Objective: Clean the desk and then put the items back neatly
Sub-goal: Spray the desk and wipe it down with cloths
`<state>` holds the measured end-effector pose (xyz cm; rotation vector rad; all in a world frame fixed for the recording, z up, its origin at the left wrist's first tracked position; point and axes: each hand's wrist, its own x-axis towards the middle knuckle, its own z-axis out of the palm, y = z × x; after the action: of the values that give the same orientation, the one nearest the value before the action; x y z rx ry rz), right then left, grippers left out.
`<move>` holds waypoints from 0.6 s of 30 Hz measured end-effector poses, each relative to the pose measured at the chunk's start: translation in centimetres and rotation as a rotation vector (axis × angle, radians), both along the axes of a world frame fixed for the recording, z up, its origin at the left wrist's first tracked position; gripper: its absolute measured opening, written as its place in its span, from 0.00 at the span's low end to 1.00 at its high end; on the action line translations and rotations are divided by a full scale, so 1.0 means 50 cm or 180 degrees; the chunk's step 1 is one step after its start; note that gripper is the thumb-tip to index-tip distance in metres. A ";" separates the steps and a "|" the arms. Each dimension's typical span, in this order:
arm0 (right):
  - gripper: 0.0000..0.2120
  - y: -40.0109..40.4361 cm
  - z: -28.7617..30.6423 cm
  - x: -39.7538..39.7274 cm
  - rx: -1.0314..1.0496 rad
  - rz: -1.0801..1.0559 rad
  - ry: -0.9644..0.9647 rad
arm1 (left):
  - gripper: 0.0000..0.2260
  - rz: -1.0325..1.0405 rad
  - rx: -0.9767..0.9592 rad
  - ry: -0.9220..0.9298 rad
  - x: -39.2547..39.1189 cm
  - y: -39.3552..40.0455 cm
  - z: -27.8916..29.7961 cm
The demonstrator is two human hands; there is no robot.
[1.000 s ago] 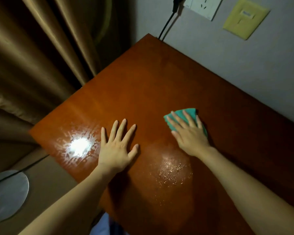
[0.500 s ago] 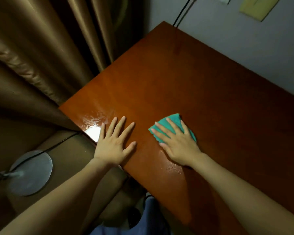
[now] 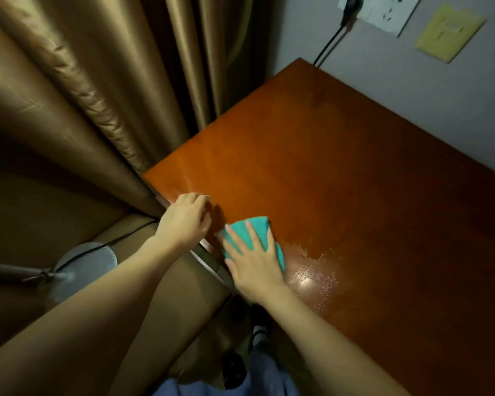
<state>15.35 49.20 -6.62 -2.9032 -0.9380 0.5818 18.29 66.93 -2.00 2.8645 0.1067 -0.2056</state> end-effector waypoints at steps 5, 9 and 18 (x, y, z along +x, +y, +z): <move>0.26 -0.125 0.017 -0.011 -0.0002 -0.0396 -0.0068 | 0.20 0.0020 -0.0070 0.0218 -0.040 -0.010 0.014; 0.25 -0.062 0.019 0.090 -0.0014 -0.1051 -0.0019 | 0.19 0.0165 -0.0080 0.0199 -0.084 -0.002 0.007; 0.26 -0.134 0.008 -0.067 -0.0170 0.0125 0.0065 | 0.18 -0.0072 -0.0095 0.0265 -0.078 -0.145 -0.013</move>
<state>11.98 42.52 -6.23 -2.9255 -0.9943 0.6475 14.37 59.69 -2.64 2.8287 0.0867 -0.3283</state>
